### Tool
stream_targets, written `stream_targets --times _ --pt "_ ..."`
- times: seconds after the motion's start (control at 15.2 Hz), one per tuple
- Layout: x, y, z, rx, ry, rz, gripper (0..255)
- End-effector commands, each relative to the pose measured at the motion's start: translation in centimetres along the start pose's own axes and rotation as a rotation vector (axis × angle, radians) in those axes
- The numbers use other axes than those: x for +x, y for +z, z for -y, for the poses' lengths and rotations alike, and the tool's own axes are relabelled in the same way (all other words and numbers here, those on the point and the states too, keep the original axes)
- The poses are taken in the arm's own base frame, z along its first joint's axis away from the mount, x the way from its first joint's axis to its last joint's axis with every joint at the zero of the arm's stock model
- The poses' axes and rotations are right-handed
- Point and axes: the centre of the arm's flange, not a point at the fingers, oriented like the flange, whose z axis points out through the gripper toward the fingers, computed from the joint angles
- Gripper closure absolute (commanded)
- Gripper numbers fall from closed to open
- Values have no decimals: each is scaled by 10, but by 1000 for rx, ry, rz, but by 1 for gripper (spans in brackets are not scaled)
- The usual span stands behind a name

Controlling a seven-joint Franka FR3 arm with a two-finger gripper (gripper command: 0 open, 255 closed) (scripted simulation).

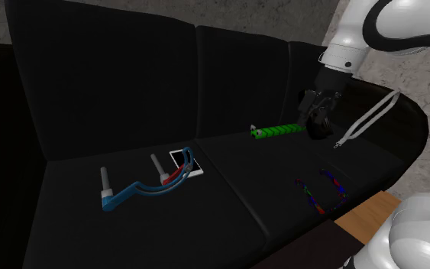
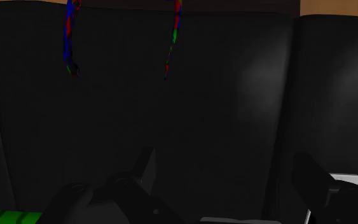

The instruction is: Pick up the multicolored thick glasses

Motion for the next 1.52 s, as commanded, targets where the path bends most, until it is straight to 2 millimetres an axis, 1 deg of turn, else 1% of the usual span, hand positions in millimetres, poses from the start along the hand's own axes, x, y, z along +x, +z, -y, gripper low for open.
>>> stream_targets --times 0.0,0.99,1.06,1.45 --pt "0 0 0 0 0 0 0" --pt "-47 183 -54 -17 197 15 0" --pt "-49 191 -56 -18 206 16 0" --pt "-50 223 -57 -18 206 16 0"
